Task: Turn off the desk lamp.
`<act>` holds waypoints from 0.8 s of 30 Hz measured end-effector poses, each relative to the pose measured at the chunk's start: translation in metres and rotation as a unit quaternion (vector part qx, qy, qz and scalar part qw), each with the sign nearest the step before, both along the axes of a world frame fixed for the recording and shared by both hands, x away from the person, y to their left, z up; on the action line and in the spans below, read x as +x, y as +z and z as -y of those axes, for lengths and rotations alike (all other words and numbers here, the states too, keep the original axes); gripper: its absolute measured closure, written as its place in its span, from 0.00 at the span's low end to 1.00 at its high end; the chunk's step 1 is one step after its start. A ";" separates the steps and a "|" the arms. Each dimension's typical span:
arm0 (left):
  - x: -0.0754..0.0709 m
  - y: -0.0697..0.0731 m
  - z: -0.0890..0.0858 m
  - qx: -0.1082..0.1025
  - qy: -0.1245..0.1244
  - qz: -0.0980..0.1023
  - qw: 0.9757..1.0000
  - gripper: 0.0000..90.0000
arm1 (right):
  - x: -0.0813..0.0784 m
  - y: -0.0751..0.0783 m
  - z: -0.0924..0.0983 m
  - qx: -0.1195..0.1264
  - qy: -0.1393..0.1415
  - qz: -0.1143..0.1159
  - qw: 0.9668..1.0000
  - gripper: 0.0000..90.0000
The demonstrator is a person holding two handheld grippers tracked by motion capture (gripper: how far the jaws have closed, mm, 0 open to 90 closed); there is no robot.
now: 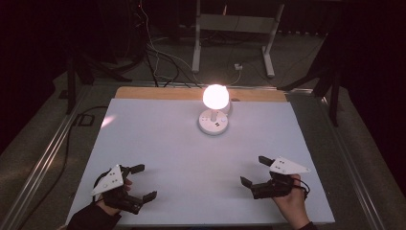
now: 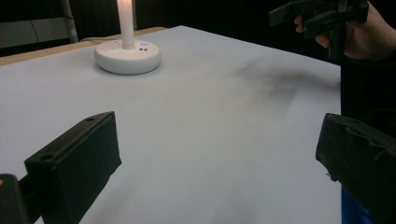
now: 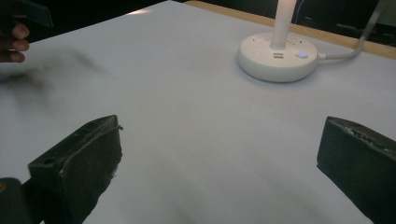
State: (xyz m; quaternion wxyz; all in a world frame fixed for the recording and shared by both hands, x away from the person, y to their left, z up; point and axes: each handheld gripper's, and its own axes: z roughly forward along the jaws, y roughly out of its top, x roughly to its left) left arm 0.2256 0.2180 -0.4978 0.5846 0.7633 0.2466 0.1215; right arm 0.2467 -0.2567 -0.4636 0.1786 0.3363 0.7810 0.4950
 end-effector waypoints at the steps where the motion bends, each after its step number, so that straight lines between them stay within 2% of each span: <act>1: 0.000 0.000 0.000 0.000 0.000 0.000 1.000 0.01 | 0.001 0.002 0.000 -0.003 0.000 0.001 1.000 0.00; 11: 0.000 0.000 0.000 -0.002 0.001 -0.001 1.000 0.00 | 0.015 0.023 -0.010 -0.004 0.013 0.013 1.000 0.00; 24: 0.000 0.001 0.000 -0.004 0.000 -0.001 1.000 0.01 | 0.033 0.033 -0.028 -0.011 0.031 0.011 0.999 0.00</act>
